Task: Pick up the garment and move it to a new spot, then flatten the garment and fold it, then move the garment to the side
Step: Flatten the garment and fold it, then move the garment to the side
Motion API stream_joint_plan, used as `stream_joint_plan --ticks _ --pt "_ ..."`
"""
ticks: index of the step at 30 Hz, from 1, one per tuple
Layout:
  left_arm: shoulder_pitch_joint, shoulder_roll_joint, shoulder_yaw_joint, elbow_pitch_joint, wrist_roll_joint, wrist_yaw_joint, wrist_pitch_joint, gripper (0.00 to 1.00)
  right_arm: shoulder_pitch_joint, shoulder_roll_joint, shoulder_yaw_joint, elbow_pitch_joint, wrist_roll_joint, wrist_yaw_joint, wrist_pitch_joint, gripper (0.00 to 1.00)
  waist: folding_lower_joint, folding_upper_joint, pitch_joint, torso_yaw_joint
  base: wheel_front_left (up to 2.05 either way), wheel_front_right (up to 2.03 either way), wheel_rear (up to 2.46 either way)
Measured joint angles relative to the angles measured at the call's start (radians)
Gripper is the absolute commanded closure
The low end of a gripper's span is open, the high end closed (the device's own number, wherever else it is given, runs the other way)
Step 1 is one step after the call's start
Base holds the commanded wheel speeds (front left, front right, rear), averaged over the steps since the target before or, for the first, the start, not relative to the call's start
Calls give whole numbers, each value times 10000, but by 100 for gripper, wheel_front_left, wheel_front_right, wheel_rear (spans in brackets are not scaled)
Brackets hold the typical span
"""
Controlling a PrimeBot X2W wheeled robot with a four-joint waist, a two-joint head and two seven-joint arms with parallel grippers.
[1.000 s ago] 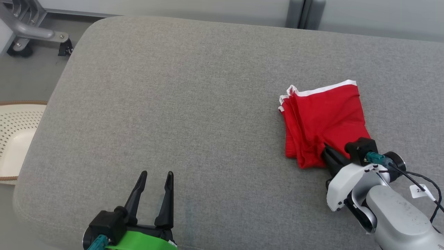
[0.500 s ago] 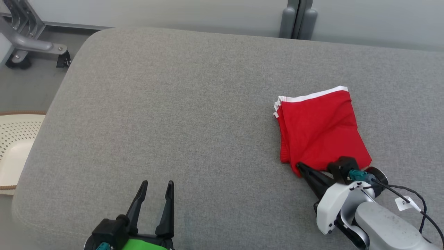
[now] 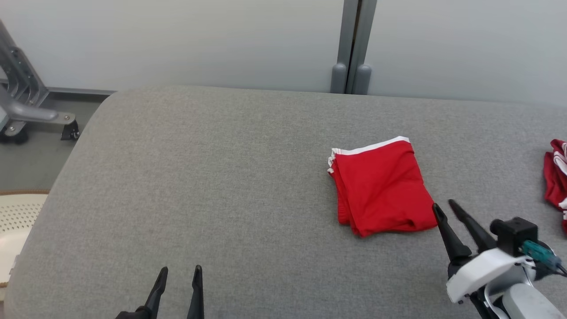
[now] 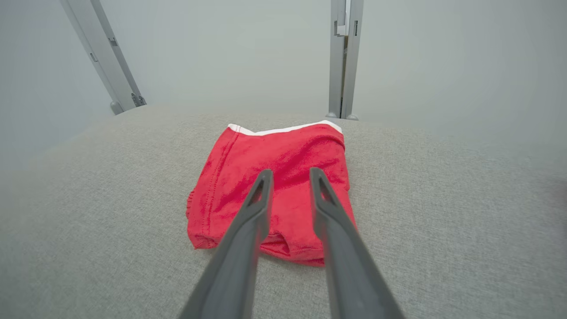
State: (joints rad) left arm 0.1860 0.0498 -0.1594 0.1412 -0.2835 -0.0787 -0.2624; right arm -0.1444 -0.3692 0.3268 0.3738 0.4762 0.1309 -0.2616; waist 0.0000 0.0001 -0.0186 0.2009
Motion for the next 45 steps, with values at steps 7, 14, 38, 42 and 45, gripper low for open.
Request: stream_joint_plan --ticks 7,14,38,42,45 --pt "228 0 314 151 389 -259 0 0 2085 1091 -2429 -1595 -1603 0 -6 0 0 0 -360 -431 0 0 0" --pt "279 0 188 274 382 -405 0 0 3382 2255 -3701 -2174 -2543 -2 -10 0 0 0 -574 -608 0 0 0" --pt "-320 0 -320 374 299 -489 0 0 -308 2217 -3333 -276 -1371 0 3196 0 0 0 287 -672 0 0 0" --pt "-903 0 -980 435 98 -497 0 0 -1869 1973 -3526 602 -1839 -2 4928 0 0 0 730 -444 0 0 0" --pt "-1434 -4 -1459 487 -117 -500 0 0 -2940 1891 -3827 1381 -2531 -2 5563 0 0 0 1060 -107 0 0 0"
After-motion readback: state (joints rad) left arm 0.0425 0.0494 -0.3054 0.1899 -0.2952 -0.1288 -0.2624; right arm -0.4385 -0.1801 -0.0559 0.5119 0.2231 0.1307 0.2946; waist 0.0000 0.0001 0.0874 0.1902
